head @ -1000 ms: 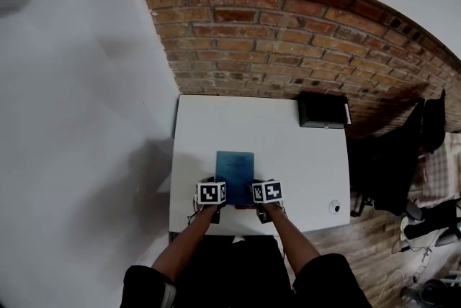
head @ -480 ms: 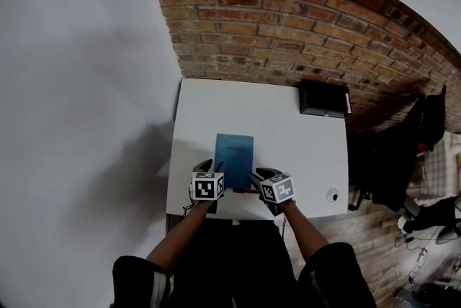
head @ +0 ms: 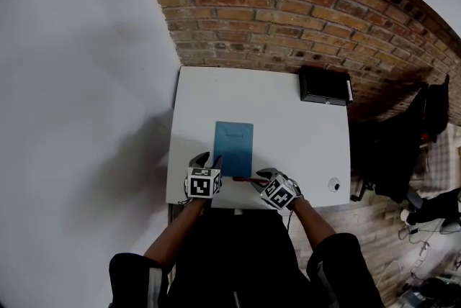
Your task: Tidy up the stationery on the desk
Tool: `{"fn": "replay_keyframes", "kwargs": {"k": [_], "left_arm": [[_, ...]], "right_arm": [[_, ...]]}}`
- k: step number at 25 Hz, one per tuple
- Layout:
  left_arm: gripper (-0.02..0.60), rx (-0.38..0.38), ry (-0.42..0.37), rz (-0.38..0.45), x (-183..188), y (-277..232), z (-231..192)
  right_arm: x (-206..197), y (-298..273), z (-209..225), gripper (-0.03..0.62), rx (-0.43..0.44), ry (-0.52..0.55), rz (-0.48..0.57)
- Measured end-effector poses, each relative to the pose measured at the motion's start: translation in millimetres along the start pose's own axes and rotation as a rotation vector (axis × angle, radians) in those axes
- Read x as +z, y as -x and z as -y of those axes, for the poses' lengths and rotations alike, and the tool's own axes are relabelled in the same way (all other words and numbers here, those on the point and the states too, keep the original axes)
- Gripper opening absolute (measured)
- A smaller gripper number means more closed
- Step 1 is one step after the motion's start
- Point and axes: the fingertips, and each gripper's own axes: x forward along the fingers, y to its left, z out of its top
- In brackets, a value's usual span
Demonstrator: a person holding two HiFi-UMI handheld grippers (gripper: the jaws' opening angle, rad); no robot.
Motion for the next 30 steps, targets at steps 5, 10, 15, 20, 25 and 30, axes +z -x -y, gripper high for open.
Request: {"fn": "replay_keyframes", "kwargs": {"k": [5, 10, 15, 20, 25, 30], "left_arm": [[0.176, 0.018, 0.017, -0.023, -13, 3, -9], [0.176, 0.026, 0.036, -0.042, -21, 3, -12], [0.176, 0.02, 0.05, -0.051, -23, 0, -11], [0.176, 0.012, 0.052, -0.057, -26, -2, -8], [0.176, 0.011, 0.044, -0.066, -27, -6, -7], [0.176, 0.006, 0.041, -0.073, -28, -6, -7]], "right_arm": [[-18, -9, -16, 0.137, 0.035, 0.175, -0.108], [-22, -15, -21, 0.132, 0.03, 0.262, -0.131], [-26, -18, -14, 0.108, -0.002, 0.291, -0.156], [-28, -19, -10, 0.072, -0.017, 0.304, -0.176], [-30, -16, -14, 0.066, 0.024, 0.285, -0.18], [-31, -5, -17, 0.064, 0.043, 0.202, -0.147]]}}
